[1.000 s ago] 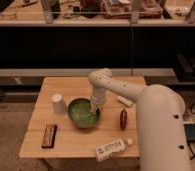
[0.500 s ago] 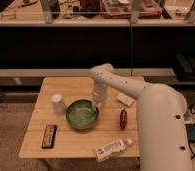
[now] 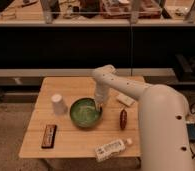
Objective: Drag the ceramic bowl in a circle
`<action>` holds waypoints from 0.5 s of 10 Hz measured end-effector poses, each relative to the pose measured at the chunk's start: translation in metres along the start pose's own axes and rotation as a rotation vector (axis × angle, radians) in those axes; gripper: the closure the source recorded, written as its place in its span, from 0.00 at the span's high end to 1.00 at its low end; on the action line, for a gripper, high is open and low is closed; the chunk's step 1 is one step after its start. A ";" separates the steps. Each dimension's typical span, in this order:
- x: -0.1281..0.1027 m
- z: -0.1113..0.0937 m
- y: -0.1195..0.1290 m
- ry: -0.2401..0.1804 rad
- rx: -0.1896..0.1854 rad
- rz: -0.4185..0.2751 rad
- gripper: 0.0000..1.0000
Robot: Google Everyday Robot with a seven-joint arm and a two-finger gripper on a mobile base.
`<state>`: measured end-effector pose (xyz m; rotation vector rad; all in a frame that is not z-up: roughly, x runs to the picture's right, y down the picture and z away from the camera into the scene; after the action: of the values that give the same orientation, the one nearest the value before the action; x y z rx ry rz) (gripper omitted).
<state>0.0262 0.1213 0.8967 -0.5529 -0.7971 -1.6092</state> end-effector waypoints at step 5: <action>-0.046 0.009 -0.002 -0.036 -0.004 -0.006 0.00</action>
<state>0.0327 0.1579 0.8686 -0.5844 -0.8229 -1.6108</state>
